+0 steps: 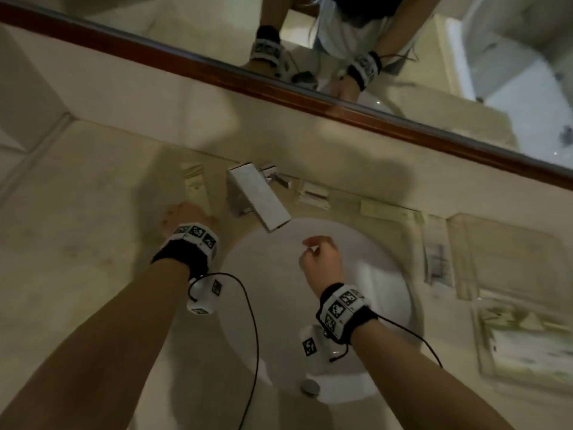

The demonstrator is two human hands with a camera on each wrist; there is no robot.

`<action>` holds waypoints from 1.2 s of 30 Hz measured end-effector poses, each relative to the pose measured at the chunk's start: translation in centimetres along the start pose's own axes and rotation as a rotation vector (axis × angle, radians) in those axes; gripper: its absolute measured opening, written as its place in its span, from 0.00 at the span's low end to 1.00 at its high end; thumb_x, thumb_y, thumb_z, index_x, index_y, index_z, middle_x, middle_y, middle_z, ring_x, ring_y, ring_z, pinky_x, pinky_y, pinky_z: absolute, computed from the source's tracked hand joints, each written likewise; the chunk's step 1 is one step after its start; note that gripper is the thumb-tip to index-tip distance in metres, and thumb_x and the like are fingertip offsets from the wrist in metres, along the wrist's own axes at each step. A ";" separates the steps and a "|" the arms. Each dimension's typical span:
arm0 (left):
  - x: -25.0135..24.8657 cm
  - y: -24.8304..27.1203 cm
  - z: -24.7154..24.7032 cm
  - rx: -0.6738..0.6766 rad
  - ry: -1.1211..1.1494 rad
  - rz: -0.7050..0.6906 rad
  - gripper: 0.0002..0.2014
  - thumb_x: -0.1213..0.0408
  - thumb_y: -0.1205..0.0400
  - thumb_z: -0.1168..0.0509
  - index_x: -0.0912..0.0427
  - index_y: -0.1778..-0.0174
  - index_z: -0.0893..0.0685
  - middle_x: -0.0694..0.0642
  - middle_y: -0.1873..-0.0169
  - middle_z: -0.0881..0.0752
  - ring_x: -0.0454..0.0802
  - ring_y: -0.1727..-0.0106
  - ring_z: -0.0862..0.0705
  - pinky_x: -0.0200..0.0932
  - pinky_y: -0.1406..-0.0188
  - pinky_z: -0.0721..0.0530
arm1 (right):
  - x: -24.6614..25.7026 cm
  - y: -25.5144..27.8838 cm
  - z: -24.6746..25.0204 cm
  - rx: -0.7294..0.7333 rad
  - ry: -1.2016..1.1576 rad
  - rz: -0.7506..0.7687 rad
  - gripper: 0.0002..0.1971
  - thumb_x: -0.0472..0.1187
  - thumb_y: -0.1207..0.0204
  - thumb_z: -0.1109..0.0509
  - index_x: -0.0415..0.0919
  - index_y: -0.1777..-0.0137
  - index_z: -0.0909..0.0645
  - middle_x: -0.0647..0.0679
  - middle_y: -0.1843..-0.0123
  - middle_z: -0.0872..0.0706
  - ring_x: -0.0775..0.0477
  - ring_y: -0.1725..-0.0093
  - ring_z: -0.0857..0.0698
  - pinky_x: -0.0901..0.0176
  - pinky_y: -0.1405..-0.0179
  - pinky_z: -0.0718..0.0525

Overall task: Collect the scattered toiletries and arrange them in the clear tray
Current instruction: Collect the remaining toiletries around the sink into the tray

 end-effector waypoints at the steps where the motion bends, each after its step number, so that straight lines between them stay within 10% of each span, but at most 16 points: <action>1: -0.2 0.0 0.0 0.008 -0.032 0.000 0.29 0.50 0.27 0.29 0.66 0.36 0.23 0.67 0.34 0.22 0.66 0.34 0.22 0.60 0.33 0.23 | -0.2 0.0 0.4 -0.009 -0.009 -0.021 0.09 0.33 0.26 0.39 0.46 0.52 0.20 0.45 0.50 0.19 0.40 0.48 0.17 0.39 0.40 0.19; 8: -0.5 4.1 0.6 0.005 0.139 -0.091 0.19 0.64 0.15 0.46 0.68 0.30 0.31 0.72 0.31 0.27 0.68 0.31 0.27 0.57 0.30 0.28 | 0.2 0.2 -0.5 0.006 -0.074 0.008 0.09 0.34 0.24 0.39 0.44 0.50 0.19 0.46 0.44 0.19 0.43 0.47 0.18 0.42 0.38 0.21; 17: -2.4 13.1 -2.9 -0.033 0.368 -0.218 0.05 0.68 0.20 0.41 0.65 0.58 0.28 0.71 0.56 0.18 0.64 0.54 0.17 0.58 0.48 0.17 | 0.6 1.9 -3.4 0.317 -0.441 -0.237 0.08 0.42 0.18 0.43 0.39 0.47 0.27 0.45 0.54 0.14 0.48 0.61 0.17 0.57 0.62 0.20; 22: -4.5 18.6 -6.2 0.088 0.244 -0.264 0.11 0.61 0.17 0.44 0.66 0.45 0.27 0.68 0.51 0.16 0.63 0.49 0.16 0.48 0.53 0.22 | -0.7 2.3 -2.1 0.554 -0.433 -0.254 0.20 0.44 0.20 0.41 0.23 0.52 0.20 0.28 0.51 0.15 0.31 0.49 0.17 0.38 0.40 0.20; 29: -11.9 23.7 -10.2 0.165 0.128 -0.387 0.07 0.59 0.17 0.42 0.59 0.52 0.33 0.56 0.66 0.20 0.59 0.60 0.18 0.49 0.60 0.21 | -8.4 1.0 7.3 0.320 -0.658 -0.336 0.06 0.41 0.24 0.36 0.41 0.53 0.19 0.41 0.51 0.14 0.38 0.48 0.15 0.44 0.42 0.15; 36: -25.9 21.8 -15.5 0.123 -0.006 -0.568 0.19 0.64 0.21 0.39 0.61 0.34 0.29 0.65 0.37 0.21 0.63 0.35 0.22 0.53 0.36 0.21 | -16.8 -3.1 19.4 0.129 -0.831 -0.384 0.12 0.39 0.20 0.37 0.39 0.38 0.21 0.44 0.49 0.16 0.44 0.53 0.18 0.60 0.60 0.16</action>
Point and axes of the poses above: each hand's wrist, its own y-axis away from the middle knuckle, its own z-axis out of the back of the hand, x = y × z, the point moved 4 cm from there along -y, towards the middle knuckle
